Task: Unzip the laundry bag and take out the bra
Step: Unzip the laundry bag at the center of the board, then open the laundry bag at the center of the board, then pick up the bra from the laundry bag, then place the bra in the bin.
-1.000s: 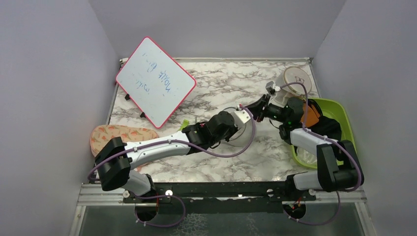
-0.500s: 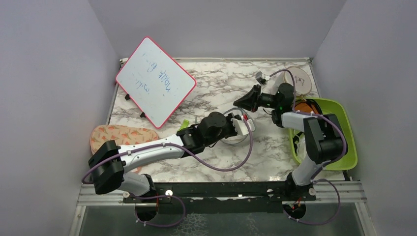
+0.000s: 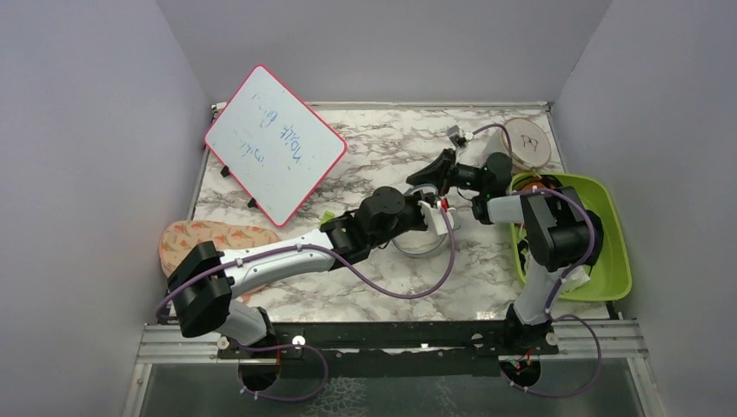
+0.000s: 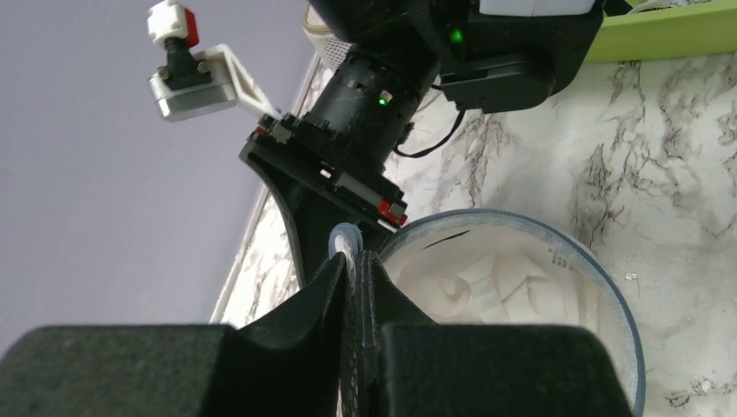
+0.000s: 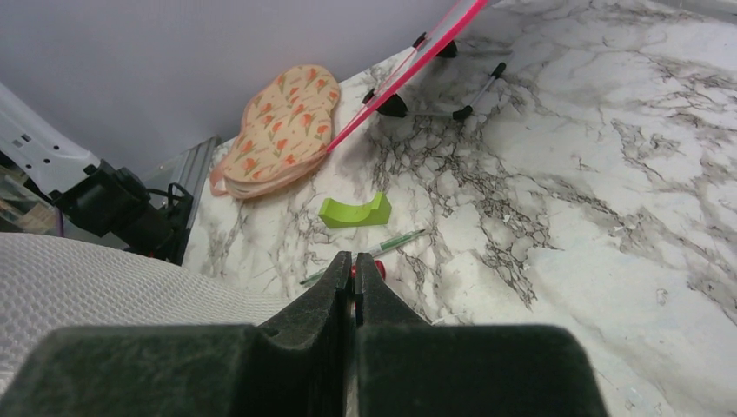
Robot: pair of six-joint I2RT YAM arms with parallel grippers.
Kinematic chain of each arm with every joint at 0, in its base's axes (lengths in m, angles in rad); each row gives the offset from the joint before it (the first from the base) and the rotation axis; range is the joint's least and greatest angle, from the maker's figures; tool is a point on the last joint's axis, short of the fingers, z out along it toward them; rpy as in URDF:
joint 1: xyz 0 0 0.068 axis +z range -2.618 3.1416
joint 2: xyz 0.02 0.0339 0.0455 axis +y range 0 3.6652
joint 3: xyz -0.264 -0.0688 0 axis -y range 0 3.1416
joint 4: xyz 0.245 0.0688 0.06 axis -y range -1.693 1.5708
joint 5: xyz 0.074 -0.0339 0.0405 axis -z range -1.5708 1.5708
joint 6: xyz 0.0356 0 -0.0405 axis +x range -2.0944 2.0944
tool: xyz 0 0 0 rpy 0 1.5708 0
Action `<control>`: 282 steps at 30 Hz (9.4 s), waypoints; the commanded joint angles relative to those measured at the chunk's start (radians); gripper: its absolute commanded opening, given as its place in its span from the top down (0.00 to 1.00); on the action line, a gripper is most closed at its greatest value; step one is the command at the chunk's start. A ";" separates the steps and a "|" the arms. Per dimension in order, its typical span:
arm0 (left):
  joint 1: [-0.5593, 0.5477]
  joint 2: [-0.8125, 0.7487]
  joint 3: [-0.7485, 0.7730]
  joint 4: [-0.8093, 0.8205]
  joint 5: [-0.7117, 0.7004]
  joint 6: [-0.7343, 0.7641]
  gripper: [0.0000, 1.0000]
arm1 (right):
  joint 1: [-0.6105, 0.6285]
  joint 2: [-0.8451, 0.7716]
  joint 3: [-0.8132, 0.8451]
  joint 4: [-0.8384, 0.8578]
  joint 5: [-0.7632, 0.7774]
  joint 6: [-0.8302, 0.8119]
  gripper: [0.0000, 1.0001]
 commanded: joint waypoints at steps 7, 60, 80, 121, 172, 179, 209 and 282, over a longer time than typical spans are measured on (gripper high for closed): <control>0.023 -0.165 -0.156 0.141 -0.137 -0.196 1.00 | -0.049 -0.175 -0.128 0.017 0.112 0.002 0.99; -0.002 -0.070 -0.073 -0.037 -0.221 -0.332 1.00 | -0.050 -0.531 -0.266 -0.341 0.257 -0.108 0.99; -0.045 -0.109 -0.102 0.038 -0.109 -0.211 1.00 | -0.038 -0.101 -0.043 -0.125 0.024 -0.024 0.99; 0.482 0.083 0.208 -0.440 0.410 -0.950 1.00 | -0.037 -0.535 0.242 -1.610 0.465 -0.405 0.11; 0.484 -0.096 0.053 -0.399 0.133 -0.704 0.23 | 0.286 -0.222 0.551 -1.852 0.887 -0.511 0.48; 0.485 -0.112 0.043 -0.393 0.102 -0.698 0.23 | 0.298 -0.121 0.631 -1.910 0.994 -0.557 0.50; 0.485 -0.103 0.039 -0.389 0.109 -0.693 0.22 | 0.365 0.043 0.651 -1.889 1.110 -0.605 0.57; 0.485 -0.130 0.014 -0.364 0.050 -0.704 0.22 | 0.373 -0.692 0.580 -1.724 1.225 -0.524 0.99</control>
